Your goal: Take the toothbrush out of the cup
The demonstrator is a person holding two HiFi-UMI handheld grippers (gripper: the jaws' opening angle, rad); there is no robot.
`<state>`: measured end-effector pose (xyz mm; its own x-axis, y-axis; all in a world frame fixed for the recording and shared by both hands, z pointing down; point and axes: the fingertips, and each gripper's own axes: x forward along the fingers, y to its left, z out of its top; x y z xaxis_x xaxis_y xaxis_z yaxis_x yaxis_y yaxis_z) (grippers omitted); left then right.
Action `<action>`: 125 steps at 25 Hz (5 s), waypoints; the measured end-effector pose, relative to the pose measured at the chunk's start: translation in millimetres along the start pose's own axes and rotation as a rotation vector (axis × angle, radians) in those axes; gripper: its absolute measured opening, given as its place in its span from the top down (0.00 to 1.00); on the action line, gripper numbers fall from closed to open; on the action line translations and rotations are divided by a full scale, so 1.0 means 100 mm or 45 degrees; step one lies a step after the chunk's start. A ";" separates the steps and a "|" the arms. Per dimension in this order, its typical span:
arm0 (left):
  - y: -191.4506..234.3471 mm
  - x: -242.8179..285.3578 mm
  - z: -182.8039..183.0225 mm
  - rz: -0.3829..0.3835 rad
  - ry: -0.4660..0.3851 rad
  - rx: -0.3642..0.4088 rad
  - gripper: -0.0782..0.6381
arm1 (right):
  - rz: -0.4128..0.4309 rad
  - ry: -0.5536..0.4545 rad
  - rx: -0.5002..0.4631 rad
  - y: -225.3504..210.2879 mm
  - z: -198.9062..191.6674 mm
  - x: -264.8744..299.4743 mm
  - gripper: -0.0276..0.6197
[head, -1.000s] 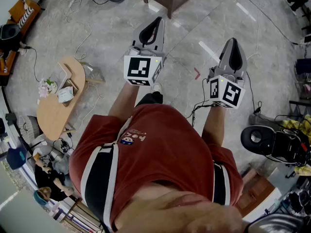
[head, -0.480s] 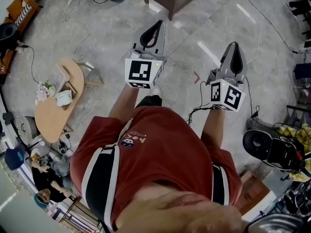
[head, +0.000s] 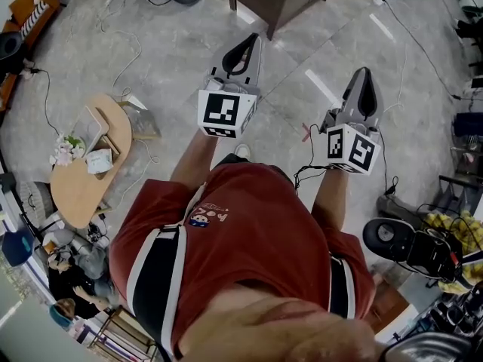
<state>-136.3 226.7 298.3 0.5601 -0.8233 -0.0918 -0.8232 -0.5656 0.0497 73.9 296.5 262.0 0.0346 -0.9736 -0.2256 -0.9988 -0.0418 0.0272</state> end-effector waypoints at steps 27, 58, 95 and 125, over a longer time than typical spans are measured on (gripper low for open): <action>0.42 2.17 -0.39 0.020 0.078 0.019 0.88 | 0.024 0.060 0.111 -0.81 -0.87 2.06 0.94; 1.19 5.09 -0.69 0.060 0.024 -0.009 0.88 | 0.075 0.046 0.109 -1.69 -1.63 4.81 0.94; 2.16 7.59 -1.55 -0.014 0.220 -0.003 0.88 | 0.569 0.580 -0.012 -1.44 -3.83 6.80 0.59; 1.97 8.46 -1.76 0.149 0.299 0.092 0.88 | 0.924 0.454 0.138 -1.84 -3.57 7.35 0.91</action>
<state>191.8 -589.4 405.9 0.4601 -0.8760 0.1443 -0.8833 -0.4681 -0.0255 295.9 -491.9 439.2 -0.6311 -0.7636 0.1363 -0.7743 0.6307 -0.0515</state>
